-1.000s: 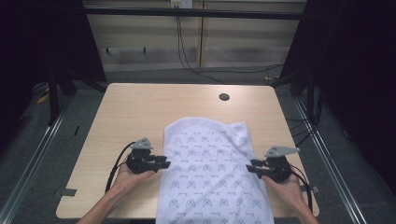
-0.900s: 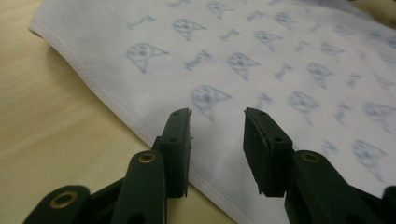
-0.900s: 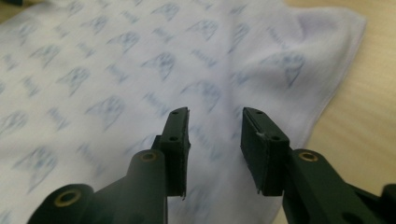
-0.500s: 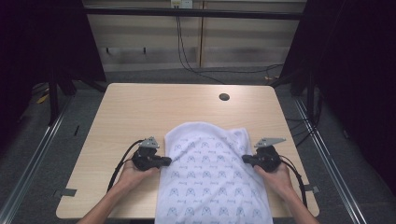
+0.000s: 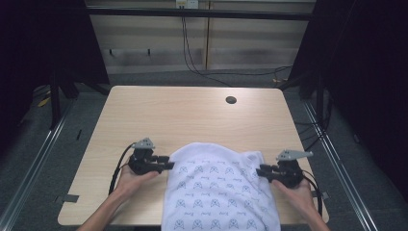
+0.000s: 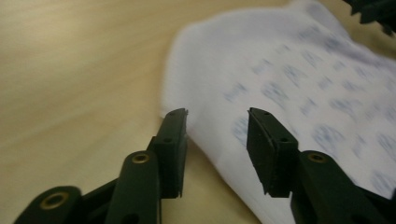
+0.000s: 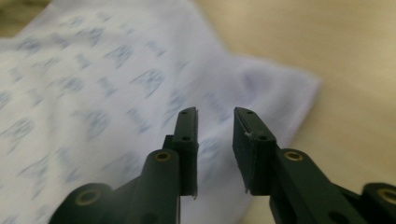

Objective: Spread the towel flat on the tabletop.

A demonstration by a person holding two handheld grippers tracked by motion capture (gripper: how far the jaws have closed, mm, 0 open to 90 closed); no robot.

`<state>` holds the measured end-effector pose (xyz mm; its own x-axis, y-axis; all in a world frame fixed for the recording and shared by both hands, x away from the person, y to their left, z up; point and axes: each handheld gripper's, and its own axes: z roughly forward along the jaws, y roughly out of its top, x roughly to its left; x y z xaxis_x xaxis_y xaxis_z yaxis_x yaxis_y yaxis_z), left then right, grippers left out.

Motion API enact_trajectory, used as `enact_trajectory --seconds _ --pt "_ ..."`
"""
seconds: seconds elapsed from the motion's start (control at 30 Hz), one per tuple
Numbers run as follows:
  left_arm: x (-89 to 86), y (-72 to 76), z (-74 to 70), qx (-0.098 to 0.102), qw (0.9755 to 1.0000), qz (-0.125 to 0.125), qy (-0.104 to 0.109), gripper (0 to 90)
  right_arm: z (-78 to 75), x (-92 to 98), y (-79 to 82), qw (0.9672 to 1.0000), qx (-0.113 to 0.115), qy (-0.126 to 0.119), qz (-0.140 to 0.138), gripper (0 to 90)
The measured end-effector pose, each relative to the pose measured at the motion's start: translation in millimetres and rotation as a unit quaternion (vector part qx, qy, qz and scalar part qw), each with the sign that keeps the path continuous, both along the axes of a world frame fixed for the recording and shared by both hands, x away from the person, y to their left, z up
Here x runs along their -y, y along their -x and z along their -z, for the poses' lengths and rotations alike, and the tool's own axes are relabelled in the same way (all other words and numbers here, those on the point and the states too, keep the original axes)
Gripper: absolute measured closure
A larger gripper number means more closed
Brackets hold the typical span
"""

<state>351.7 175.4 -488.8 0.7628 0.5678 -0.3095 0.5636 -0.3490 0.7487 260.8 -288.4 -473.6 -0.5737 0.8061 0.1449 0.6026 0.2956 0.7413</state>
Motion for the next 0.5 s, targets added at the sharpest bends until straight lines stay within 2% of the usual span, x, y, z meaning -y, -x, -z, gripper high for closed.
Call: enact_trajectory --seconds 0.03,0.1,0.17,0.2,0.27,0.3,0.33,0.4,0.43,0.5 --pt "2.4 -8.3 2.1 0.000 0.9999 -0.011 -0.010 54.0 -0.9 2.0 -9.2 0.9999 0.005 0.002 0.009 65.8" --pt "5.9 -16.0 6.6 0.001 0.9998 -0.017 -0.011 50.4 1.7 4.7 -29.2 0.9996 0.008 0.010 0.025 61.0" --pt "12.6 -20.3 11.6 -0.017 0.9996 -0.012 -0.020 49.8 7.6 5.4 -42.6 0.9996 0.000 0.004 0.029 58.3" --pt "16.5 -19.9 13.6 -0.017 0.9994 -0.002 -0.029 53.4 11.2 4.6 -48.2 0.9994 -0.004 0.010 0.033 56.4" --pt "21.4 -17.2 15.3 -0.013 0.9989 0.016 -0.042 70.9 19.6 2.0 -56.5 0.9991 -0.015 0.015 0.036 54.3" --pt "23.4 -15.1 15.4 -0.013 0.9988 0.024 -0.040 77.5 21.9 0.7 -57.8 0.9989 -0.020 0.018 0.038 55.2" --pt "24.4 -12.7 13.6 -0.006 0.9988 0.026 -0.041 82.8 24.8 -1.0 -58.6 0.9987 -0.025 0.024 0.037 59.3" --pt "25.0 -7.9 6.3 0.005 0.9994 0.029 -0.021 85.1 28.1 -4.1 -56.5 0.9989 -0.030 0.020 0.029 76.2" --pt "25.6 -3.2 -1.0 0.021 0.9993 0.030 -0.006 85.1 27.4 -5.4 -54.5 0.9993 -0.023 0.018 0.023 84.0" --pt "27.5 4.7 -12.6 0.038 0.9984 0.039 0.013 85.1 17.1 -9.1 -47.4 0.9998 0.001 0.007 0.018 86.5"
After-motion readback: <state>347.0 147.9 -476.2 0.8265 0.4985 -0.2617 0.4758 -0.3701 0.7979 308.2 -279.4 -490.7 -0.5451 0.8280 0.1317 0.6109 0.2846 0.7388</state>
